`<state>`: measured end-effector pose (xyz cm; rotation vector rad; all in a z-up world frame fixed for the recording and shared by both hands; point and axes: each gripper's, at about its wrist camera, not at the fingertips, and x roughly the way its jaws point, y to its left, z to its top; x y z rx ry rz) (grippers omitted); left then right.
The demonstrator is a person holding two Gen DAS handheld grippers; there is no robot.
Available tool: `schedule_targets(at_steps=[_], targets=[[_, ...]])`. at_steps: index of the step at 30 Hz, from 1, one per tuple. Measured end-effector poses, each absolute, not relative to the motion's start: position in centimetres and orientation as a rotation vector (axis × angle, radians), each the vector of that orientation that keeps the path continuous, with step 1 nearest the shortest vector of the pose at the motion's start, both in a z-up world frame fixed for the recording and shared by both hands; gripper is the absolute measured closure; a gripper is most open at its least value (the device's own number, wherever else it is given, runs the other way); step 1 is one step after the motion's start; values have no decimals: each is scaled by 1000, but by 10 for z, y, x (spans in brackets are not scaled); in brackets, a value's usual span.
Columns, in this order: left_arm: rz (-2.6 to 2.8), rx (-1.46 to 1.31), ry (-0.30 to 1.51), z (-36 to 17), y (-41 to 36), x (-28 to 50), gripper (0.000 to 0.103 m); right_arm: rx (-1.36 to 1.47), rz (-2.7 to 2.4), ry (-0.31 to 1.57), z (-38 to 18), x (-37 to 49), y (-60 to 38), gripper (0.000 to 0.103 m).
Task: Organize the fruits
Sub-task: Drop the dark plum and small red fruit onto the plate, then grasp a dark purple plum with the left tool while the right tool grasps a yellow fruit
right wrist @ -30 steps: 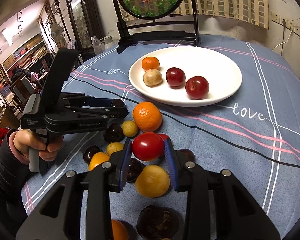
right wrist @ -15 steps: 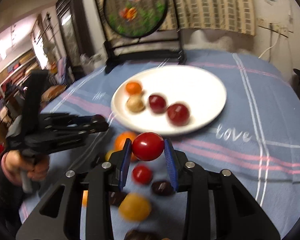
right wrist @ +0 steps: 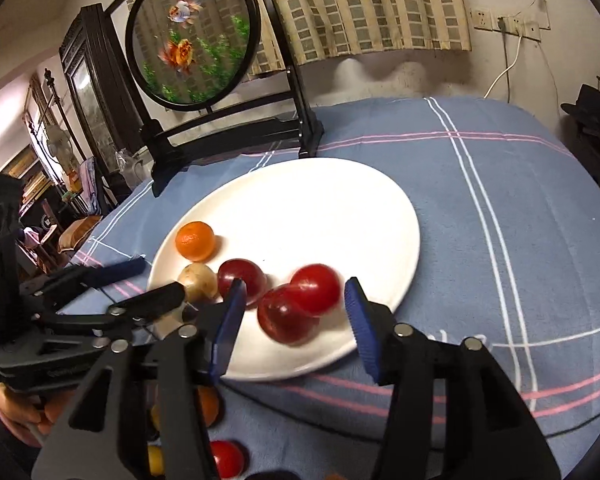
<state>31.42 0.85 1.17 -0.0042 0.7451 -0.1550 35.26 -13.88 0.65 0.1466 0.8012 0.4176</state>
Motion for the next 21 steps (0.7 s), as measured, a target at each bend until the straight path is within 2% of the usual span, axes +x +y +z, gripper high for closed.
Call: schedule_targets(at_steps=[5, 12, 18, 21], targets=[[-184, 16, 715, 19, 19, 277, 23, 115, 534, 832, 19, 315, -138, 50], [-291, 57, 759, -2, 27, 214, 22, -53, 652, 911, -5, 245, -128, 50], [-410, 88, 790, -19, 25, 181, 22, -123, 674, 944, -12, 230, -118, 50], [-429, 107, 817, -29, 24, 175, 27, -113, 664, 987, -20, 235, -120, 50]])
